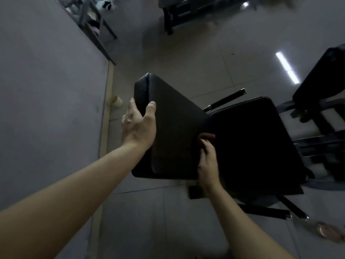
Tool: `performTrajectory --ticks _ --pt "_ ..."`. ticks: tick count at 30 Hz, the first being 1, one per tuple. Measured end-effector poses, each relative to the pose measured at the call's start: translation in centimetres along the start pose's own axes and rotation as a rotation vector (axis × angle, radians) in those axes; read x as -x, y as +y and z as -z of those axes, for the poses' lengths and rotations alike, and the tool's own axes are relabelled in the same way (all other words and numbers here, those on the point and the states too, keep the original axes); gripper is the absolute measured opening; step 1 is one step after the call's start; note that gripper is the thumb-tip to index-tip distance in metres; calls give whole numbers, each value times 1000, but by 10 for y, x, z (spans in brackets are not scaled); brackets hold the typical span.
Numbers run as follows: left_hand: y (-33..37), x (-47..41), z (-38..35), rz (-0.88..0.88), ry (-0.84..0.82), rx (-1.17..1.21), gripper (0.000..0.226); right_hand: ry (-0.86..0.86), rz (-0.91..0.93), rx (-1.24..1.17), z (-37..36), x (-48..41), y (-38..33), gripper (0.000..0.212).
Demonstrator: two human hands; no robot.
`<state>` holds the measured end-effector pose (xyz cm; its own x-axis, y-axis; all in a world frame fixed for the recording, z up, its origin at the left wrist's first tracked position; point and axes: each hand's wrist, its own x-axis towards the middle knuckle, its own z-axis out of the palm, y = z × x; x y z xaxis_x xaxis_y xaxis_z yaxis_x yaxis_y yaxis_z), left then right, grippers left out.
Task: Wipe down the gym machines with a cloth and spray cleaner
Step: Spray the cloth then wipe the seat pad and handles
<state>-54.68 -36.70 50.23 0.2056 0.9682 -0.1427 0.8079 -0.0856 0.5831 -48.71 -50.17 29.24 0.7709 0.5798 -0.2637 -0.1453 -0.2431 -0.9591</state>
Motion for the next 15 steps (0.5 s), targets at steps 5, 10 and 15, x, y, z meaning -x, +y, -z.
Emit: performTrajectory --ticks 5,10,15 --pt "-2 0 -1 -29 26 -23 76 78 -332 88 14 -44 43 39" --pt "-1 3 2 -6 17 23 79 83 -494 30 2 -33 -12 38" --pt "4 6 7 25 5 233 83 -167 25 -90 -24 46 -126 49"
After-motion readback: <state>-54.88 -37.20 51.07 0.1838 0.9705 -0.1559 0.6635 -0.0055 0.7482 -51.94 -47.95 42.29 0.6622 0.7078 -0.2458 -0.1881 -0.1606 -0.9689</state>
